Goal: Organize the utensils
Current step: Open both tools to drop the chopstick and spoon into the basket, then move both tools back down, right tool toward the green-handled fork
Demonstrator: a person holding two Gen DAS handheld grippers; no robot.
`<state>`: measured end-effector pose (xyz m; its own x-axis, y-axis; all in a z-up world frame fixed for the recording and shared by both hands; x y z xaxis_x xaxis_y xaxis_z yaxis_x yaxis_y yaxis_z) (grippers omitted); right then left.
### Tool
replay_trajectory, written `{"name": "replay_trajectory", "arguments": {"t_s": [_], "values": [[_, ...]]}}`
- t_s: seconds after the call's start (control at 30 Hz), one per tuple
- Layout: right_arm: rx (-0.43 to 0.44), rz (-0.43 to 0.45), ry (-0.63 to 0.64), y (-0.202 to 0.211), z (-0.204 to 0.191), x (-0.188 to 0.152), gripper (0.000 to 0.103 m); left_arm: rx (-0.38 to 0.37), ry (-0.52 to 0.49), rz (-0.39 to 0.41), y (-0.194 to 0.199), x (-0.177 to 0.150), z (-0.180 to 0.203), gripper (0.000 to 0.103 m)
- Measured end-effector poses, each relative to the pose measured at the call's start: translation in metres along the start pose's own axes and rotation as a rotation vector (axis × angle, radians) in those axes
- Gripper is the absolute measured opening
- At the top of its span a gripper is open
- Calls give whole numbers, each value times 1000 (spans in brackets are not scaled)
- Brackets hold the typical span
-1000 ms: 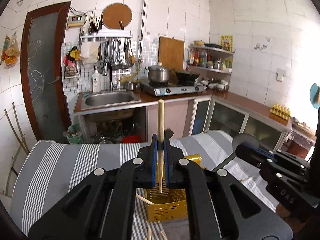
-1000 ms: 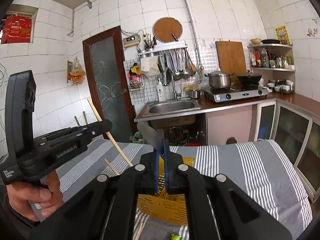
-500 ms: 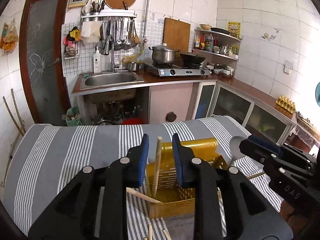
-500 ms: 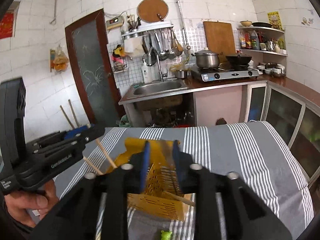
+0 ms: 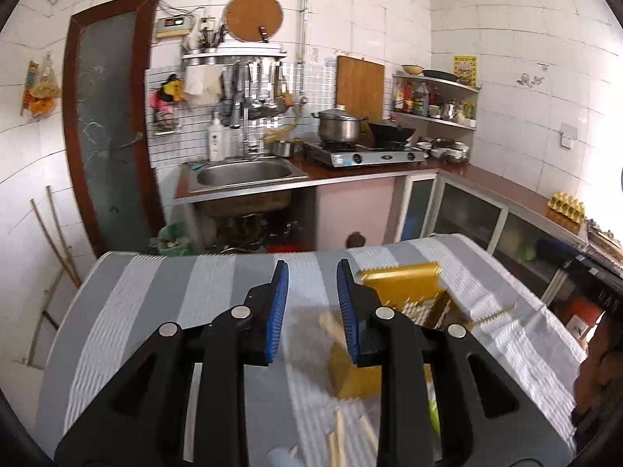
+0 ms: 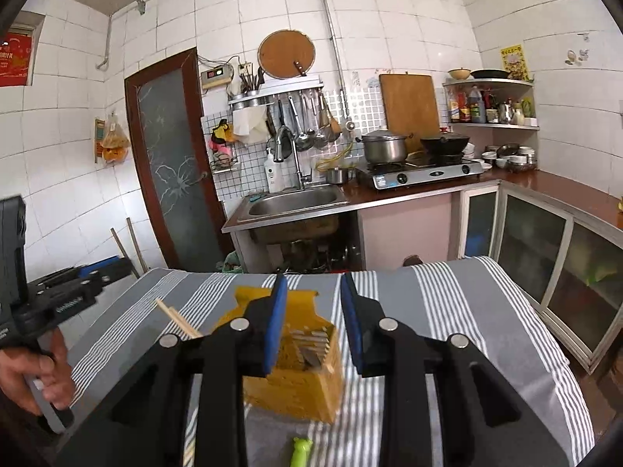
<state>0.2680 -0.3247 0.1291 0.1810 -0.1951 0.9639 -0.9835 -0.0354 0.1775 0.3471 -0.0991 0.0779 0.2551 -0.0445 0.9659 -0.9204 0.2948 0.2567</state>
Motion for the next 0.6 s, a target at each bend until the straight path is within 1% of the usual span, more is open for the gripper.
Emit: {"name": "replay_trajectory", "arguments": {"t_s": [0.1,0.23,0.4,0.43,0.5,0.6], "values": [[-24,-13,-1,19,9,-12,30,50,-7,-18,28,-20,-20,26],[-61,-50,2,42,20,-39,34,85,9,-65,56,-55,-39,26],[-94,-145,-2,66,26,-98,35,86,39,-154,83,-117,-39,26],[-98,-175,-11,71,27,-114,35,74,59,-177,88,-134,-37,26],[-113,-209,-17,80,29,-136,35,75,89,-205,95,-158,-35,26],[-114,-274,-38,93,29,-165,35,79,110,-238,105,-185,-33,26]]}}
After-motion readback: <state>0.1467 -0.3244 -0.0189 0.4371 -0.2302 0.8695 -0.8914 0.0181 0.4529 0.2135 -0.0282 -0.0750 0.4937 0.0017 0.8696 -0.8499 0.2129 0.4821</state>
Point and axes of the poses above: each gripper's, at about its wrist camera, not at the fingertips, and y roughly against the way its jaws point, z to its right, x to its top, the point moved 7 cm from there along -y, roughly the way its jaws point, and after that the axes turned 11 degrees about z, right-handed, at the moved point
